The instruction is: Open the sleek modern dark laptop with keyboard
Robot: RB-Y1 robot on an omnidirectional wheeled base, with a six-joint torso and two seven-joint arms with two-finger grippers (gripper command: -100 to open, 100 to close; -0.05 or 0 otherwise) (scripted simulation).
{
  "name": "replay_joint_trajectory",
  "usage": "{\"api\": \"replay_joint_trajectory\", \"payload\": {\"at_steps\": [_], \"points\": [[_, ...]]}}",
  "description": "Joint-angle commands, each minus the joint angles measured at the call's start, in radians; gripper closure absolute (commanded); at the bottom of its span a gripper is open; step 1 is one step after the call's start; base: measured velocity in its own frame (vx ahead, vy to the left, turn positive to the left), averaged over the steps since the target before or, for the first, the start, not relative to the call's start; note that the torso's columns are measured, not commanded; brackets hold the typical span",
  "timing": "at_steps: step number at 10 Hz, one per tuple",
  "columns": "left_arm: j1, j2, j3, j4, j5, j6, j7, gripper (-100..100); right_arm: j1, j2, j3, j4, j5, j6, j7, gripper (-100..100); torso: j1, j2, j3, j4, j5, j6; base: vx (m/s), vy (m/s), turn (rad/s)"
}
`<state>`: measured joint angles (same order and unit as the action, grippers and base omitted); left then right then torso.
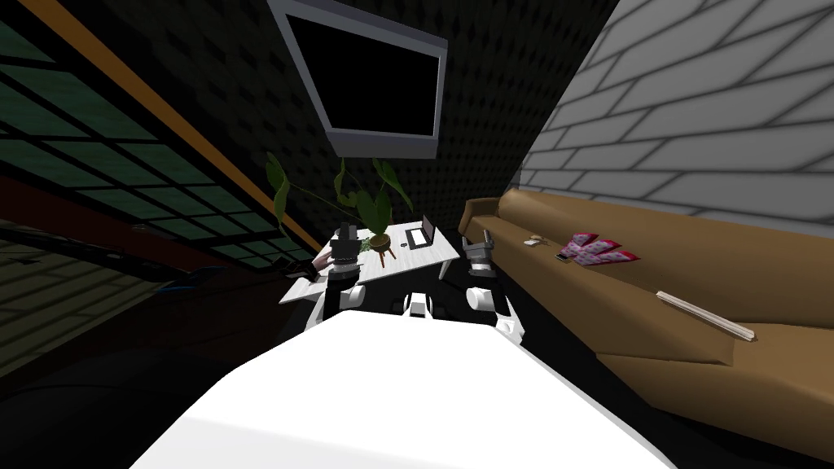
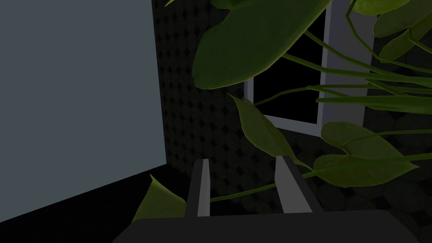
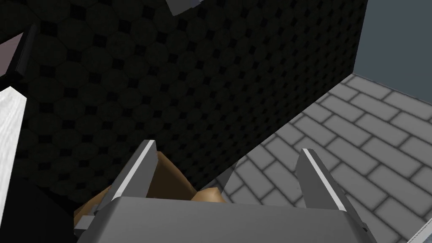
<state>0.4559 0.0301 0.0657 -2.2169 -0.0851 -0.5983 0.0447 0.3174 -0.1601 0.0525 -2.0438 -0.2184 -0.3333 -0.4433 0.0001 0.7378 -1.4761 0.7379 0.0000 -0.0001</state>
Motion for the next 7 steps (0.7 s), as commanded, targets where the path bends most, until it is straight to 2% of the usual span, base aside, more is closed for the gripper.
{"api": "replay_joint_trajectory", "payload": {"at_steps": [1,2,3,4,5,6,7], "points": [[0.000,0.000,0.000,0.000,0.000,0.000,0.000,0,-0.030,-0.002,0.026,0.044,-0.043,0.006,-0.067,-100,-0.001,0.001,0.000,0.000,0.000,0.000,-0.039,-0.018,0.010],[0.000,0.000,0.000,0.000,0.000,0.000,0.000,0,-0.050,-0.005,0.042,0.075,-0.074,0.009,-0.102,-100,0.000,0.000,0.000,0.000,0.000,0.000,-0.041,-0.018,0.011],[0.000,0.000,0.000,0.000,0.000,0.000,0.000,0,-0.050,-0.005,0.042,0.075,-0.074,0.009,-0.112,-100,0.000,0.000,0.000,0.000,0.000,0.000,-0.033,-0.015,0.009],[0.000,0.000,0.000,0.000,0.000,0.000,0.000,0,-0.072,-0.008,0.058,0.106,-0.106,0.012,-0.151,-100,0.000,0.000,0.000,0.000,0.000,0.000,-0.031,-0.022,0.017],[0.000,0.000,0.000,0.000,0.000,0.000,0.000,0,-0.072,-0.008,0.058,0.106,-0.106,0.012,-0.158,-100,0.000,0.000,0.000,0.000,0.000,0.000,-0.025,-0.017,0.013],[0.000,0.000,0.000,0.000,0.000,0.000,0.000,0,-0.093,-0.010,0.074,0.138,-0.140,0.014,-0.197,-100,0.000,0.000,0.000,0.000,0.000,0.000,-0.029,-0.020,0.022],[0.000,0.000,0.000,0.000,0.000,0.000,0.000,0,-0.093,-0.010,0.074,0.138,-0.140,0.014,-0.205,-100,0.000,0.000,0.000,0.000,0.000,0.000,-0.027,-0.019,0.014]]}}
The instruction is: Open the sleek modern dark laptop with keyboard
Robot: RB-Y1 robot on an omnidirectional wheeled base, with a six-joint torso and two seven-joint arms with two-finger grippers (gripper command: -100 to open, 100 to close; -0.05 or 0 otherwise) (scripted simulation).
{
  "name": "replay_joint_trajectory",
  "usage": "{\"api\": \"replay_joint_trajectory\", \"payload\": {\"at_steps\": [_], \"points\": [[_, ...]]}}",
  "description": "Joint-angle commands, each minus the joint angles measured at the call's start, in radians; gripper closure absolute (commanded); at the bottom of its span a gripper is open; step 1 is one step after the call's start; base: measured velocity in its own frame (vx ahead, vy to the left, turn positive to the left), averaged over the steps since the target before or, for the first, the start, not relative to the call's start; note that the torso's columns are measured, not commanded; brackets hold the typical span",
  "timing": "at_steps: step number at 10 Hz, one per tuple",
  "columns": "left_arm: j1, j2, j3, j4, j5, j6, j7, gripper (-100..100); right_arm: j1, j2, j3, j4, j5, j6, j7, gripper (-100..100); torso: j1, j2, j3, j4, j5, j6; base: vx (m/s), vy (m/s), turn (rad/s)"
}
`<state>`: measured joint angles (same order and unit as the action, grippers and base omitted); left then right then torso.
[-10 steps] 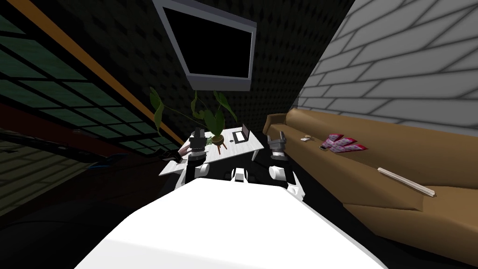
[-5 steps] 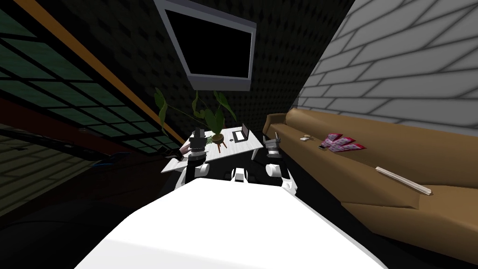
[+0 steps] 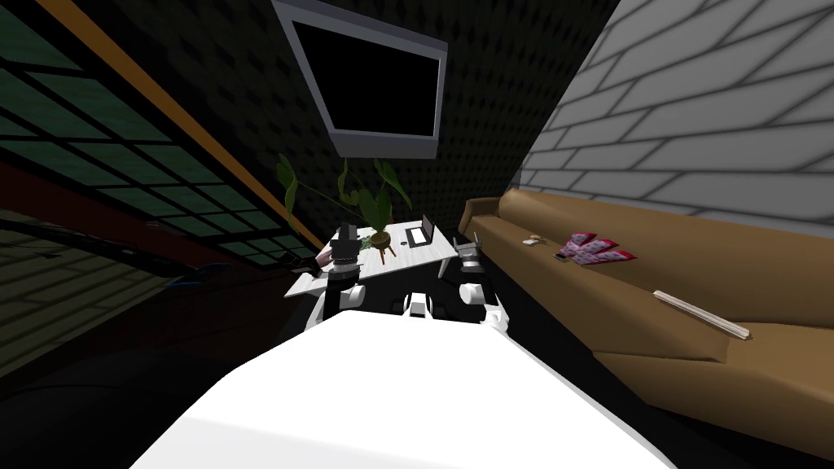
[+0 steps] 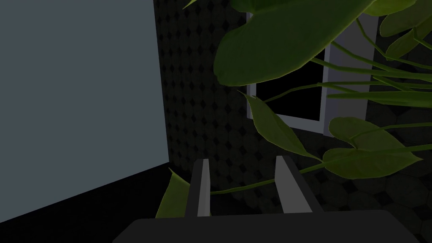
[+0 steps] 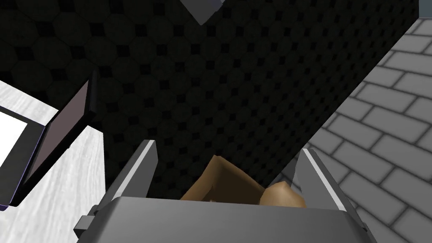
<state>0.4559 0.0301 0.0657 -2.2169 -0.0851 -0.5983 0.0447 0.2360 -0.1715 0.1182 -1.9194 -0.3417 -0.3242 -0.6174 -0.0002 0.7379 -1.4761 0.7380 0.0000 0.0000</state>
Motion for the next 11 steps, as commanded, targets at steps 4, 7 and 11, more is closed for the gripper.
{"api": "replay_joint_trajectory", "payload": {"at_steps": [4,7,11], "points": [[0.000,0.000,0.000,0.000,0.000,0.000,0.000,0,-0.056,-0.002,0.040,0.080,-0.087,0.009,-0.127,-100,0.000,-0.001,0.000,0.000,0.000,0.000,-0.016,-0.023,0.024],[0.000,0.000,0.000,0.000,0.000,0.000,0.000,0,-0.101,-0.004,0.071,0.148,-0.163,0.011,-0.216,-100,0.000,0.000,0.000,0.000,0.000,0.000,-0.007,-0.027,0.039],[0.000,0.000,0.000,0.000,0.000,0.000,0.000,0,-0.146,-0.005,0.100,0.216,-0.242,0.011,-0.313,-100,0.000,0.000,0.000,0.000,0.000,0.000,0.005,-0.033,0.043]]}}
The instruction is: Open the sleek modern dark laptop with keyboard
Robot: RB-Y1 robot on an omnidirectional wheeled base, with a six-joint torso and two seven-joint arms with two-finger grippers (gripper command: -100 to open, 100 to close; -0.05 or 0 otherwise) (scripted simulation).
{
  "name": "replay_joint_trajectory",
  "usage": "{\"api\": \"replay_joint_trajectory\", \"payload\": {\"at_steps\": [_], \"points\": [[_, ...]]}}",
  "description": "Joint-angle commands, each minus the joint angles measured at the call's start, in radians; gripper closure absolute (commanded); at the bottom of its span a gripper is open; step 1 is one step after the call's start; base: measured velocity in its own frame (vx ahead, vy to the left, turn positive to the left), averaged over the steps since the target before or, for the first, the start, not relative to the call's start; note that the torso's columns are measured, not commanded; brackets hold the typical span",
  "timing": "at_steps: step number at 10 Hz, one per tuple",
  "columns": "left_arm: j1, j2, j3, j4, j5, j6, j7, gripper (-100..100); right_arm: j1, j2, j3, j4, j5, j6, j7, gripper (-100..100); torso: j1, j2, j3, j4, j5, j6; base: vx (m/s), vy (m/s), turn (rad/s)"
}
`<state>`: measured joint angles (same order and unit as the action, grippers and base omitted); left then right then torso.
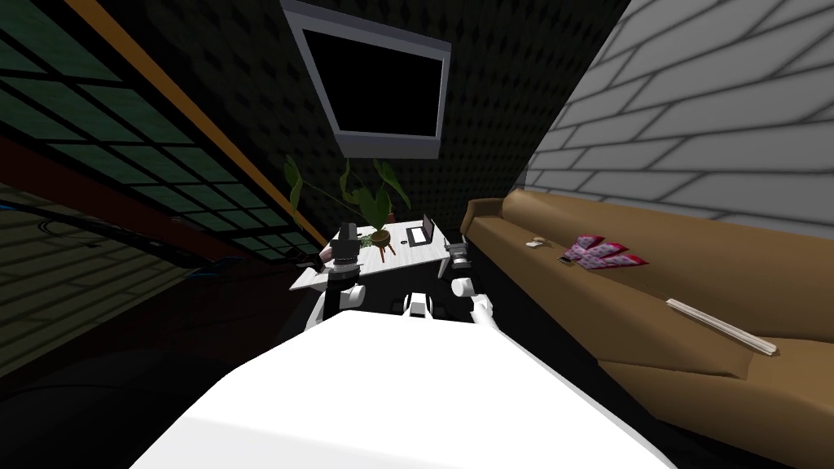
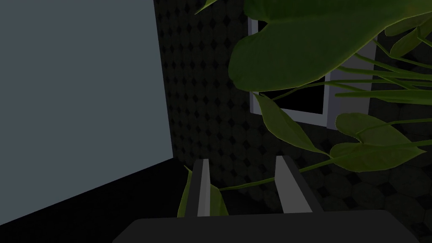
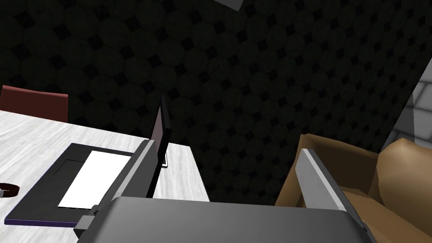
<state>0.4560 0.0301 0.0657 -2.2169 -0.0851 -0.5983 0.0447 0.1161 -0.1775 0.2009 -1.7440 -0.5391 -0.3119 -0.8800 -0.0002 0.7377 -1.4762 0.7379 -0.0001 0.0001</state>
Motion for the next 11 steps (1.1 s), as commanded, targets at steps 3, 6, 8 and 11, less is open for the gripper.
{"api": "replay_joint_trajectory", "payload": {"at_steps": [3,6,8,11], "points": [[0.000,0.000,0.000,0.000,0.000,0.000,0.000,0,-0.048,0.002,0.031,0.075,-0.085,-0.003,-0.109,-100,0.000,-0.001,0.000,0.000,0.000,0.000,0.021,-0.035,0.049],[0.000,0.000,0.000,0.000,0.000,0.000,0.000,0,-0.091,0.005,0.056,0.143,-0.165,-0.006,-0.195,-100,0.000,0.000,0.000,0.000,0.000,0.000,0.031,-0.036,0.058],[0.000,0.000,0.000,0.000,0.000,0.000,0.000,0,-0.112,0.008,0.067,0.175,-0.204,-0.008,-0.241,-100,0.000,0.000,0.000,0.000,0.000,0.000,0.038,-0.038,0.077],[0.000,0.000,0.000,0.000,0.000,0.000,0.000,0,-0.150,0.017,0.087,0.237,-0.280,-0.014,-0.319,-100,0.000,0.000,0.000,0.000,0.000,0.000,0.067,-0.060,0.086]]}}
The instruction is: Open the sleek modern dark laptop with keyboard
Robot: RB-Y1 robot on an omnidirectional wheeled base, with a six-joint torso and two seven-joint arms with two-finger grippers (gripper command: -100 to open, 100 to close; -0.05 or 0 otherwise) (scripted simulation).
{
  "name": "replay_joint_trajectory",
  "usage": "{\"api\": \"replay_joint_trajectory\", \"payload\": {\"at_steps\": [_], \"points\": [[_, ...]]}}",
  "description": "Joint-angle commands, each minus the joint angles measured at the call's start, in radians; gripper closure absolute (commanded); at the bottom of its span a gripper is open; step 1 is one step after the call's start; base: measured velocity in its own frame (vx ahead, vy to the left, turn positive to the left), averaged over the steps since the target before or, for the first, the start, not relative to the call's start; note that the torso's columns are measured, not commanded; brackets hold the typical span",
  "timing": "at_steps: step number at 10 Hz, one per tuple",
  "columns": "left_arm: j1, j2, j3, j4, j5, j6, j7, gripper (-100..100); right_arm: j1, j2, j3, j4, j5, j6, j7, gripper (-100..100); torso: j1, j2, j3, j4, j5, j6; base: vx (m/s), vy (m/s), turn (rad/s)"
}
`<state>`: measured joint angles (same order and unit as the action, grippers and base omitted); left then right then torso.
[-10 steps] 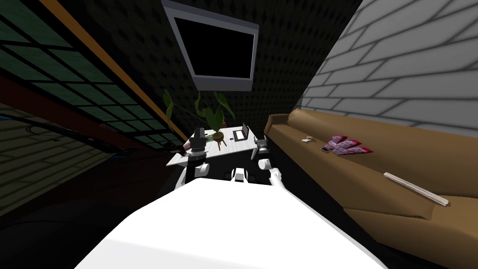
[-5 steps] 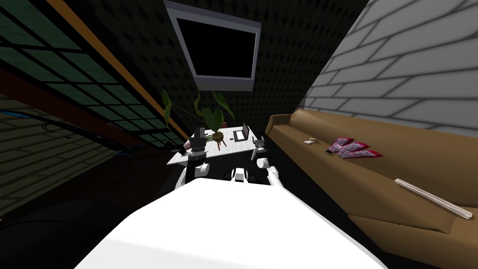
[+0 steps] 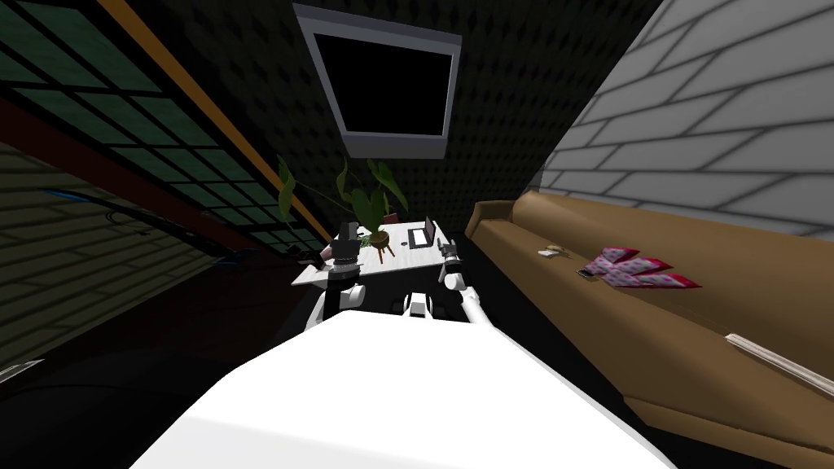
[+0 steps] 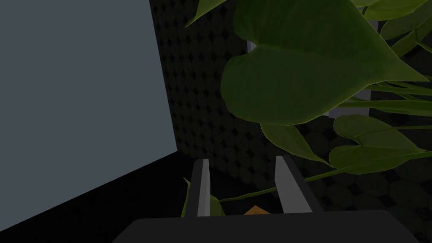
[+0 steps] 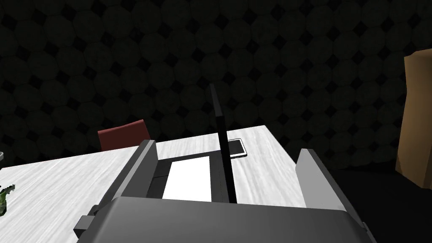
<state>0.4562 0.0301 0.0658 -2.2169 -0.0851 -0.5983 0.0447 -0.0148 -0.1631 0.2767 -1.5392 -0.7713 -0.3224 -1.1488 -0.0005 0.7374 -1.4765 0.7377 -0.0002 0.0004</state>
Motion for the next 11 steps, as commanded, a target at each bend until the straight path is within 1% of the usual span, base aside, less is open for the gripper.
{"api": "replay_joint_trajectory", "payload": {"at_steps": [1,3,4,8,9,11], "points": [[0.000,0.000,0.000,0.000,0.000,0.000,0.000,0,-0.019,0.002,0.011,0.032,-0.048,-0.003,-0.058,-100,0.001,0.001,0.001,0.000,0.000,-0.001,0.044,-0.039,0.047],[0.000,0.000,0.000,0.000,0.000,0.000,0.000,0,-0.054,0.013,0.029,0.089,-0.116,-0.010,-0.122,-100,0.001,0.001,0.001,0.000,0.000,-0.001,0.074,-0.053,0.120],[0.000,0.000,0.000,0.000,0.000,0.000,0.000,0,-0.054,0.013,0.029,0.089,-0.121,-0.010,-0.133,-100,0.000,-0.001,0.000,0.000,0.000,0.000,0.070,-0.061,0.048],[0.000,0.000,0.000,0.000,0.000,0.000,0.000,0,-0.113,0.035,0.056,0.186,-0.248,-0.026,-0.257,-100,0.000,-0.001,0.000,0.000,0.000,0.000,0.098,-0.080,0.127],[0.000,0.000,0.000,0.000,0.000,0.000,0.000,0,-0.113,0.035,0.056,0.186,-0.253,-0.026,-0.264,-100,0.000,-0.002,-0.001,0.000,0.000,0.000,0.092,-0.063,0.035],[0.000,0.000,0.000,0.000,0.000,0.000,0.000,0,-0.138,0.044,0.067,0.226,-0.310,-0.033,-0.320,-100,0.002,0.003,0.002,0.001,0.001,-0.001,0.071,-0.053,0.090]]}}
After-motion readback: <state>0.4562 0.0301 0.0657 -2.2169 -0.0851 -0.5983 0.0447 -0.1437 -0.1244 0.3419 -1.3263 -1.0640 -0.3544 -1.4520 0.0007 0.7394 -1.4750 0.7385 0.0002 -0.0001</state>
